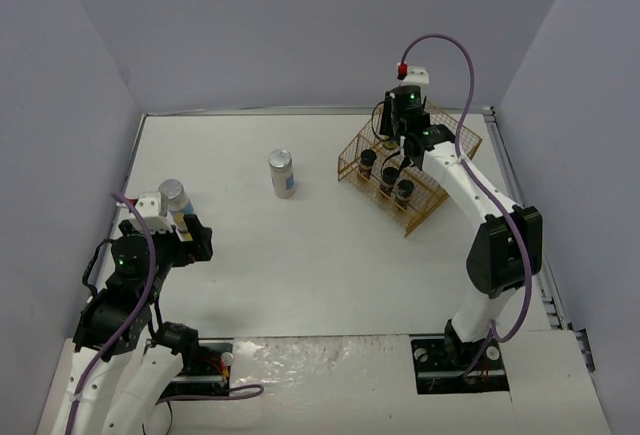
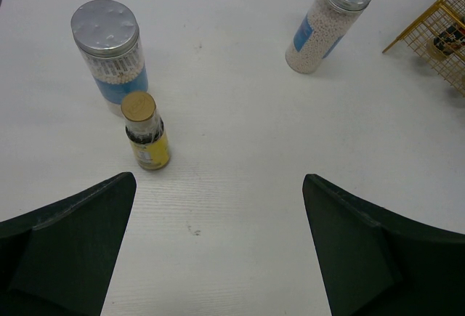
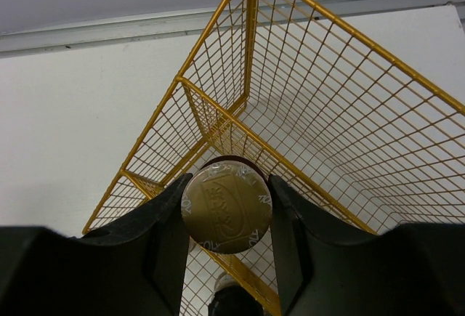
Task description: Organize the condiment bottles
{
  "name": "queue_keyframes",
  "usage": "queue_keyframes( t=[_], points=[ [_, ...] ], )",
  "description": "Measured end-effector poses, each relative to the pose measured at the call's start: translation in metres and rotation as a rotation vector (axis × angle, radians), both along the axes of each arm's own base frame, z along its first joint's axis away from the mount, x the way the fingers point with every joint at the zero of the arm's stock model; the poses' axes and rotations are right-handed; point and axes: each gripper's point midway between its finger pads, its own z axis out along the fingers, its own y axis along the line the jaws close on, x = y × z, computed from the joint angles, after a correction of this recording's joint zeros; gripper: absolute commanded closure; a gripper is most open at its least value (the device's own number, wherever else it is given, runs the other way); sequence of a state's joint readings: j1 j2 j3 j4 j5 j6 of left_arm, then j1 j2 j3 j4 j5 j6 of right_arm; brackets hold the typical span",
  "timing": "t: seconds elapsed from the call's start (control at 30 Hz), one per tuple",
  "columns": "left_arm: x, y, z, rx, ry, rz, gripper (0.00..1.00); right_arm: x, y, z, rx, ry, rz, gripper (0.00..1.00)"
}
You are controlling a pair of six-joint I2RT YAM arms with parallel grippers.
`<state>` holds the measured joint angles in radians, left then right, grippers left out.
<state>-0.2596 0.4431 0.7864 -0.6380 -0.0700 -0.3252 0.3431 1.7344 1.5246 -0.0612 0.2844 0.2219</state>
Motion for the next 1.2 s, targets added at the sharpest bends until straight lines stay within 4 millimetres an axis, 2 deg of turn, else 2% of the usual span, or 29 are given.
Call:
queue_keyframes(
  t=[0.6, 0.87, 0.93, 1.2],
  points=[
    [0.0, 0.0, 0.0, 0.0, 0.0, 0.002, 0.03, 0.018, 0.009, -0.085, 0.029, 0.137, -0.052, 1.0],
    [0.0, 0.001, 0.0, 0.0, 0.0, 0.005, 0.03, 0.022, 0.01, -0.086, 0.058, 0.126, -0.071, 0.53],
    [0.0, 0.001, 0.0, 0.0, 0.0, 0.005, 0.03, 0.022, 0.011, -0.086, 0.065, 0.123, -0.072, 0.44],
    [0.0, 0.001, 0.0, 0.0, 0.0, 0.005, 0.03, 0.026, 0.015, -0.076, 0.097, 0.091, -0.073, 0.36]
  ],
)
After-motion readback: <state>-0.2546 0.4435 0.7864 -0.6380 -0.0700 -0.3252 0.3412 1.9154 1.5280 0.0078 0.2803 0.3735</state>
